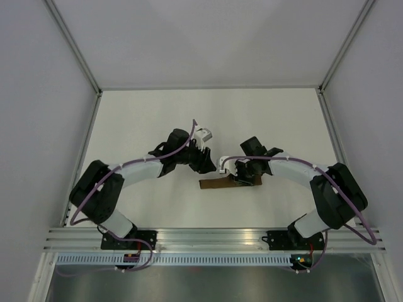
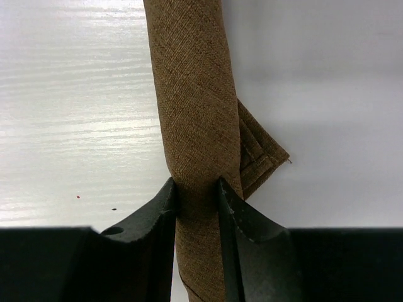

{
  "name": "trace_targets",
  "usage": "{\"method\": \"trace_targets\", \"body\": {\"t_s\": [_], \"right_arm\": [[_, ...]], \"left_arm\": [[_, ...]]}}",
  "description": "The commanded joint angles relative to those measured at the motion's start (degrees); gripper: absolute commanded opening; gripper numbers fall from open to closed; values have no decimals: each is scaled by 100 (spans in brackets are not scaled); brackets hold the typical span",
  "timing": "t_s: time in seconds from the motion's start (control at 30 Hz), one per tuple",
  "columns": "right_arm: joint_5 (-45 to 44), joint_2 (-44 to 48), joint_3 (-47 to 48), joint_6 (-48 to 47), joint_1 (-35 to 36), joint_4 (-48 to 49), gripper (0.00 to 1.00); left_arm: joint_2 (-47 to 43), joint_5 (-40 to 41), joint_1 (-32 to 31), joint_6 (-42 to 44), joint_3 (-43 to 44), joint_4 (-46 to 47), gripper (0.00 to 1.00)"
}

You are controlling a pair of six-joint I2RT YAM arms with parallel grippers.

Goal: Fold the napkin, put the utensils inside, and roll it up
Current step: Roll the napkin with the utensil

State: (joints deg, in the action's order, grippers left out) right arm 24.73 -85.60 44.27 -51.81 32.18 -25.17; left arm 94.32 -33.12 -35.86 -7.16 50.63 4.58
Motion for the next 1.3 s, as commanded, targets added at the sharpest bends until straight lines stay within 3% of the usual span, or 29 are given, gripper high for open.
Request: {"method": "trace_targets", "body": {"t_s": [0.0,0.2,0.33,0.47,0.73,1.27], "right_arm": [[409,-737,256,-408,-265,-1340,15],[822,-1845,1223,-760,-599,-2316,15],[981,-2294,1628,-839,-740,-2633,15],[1042,-2618,1962,-830,-784,-2765,15],[1192,-3102,2471,-822,-854,-3125,15],[1394,-3683,3061,-866,-1065,-3592,15]], "left_arm": [[-967,1193,-27,-804,-956,1788,52],[-2127,2151,-184,-814,-2258,2687,51],[-2629,3011,-667,-384,-2690,2987,51],[-2691,3987,-1660,617,-2778,3058,53],[-1525,4938,-2785,2173,-2182,2891,56],[445,4763,-3568,3695,-862,2346,56]]}}
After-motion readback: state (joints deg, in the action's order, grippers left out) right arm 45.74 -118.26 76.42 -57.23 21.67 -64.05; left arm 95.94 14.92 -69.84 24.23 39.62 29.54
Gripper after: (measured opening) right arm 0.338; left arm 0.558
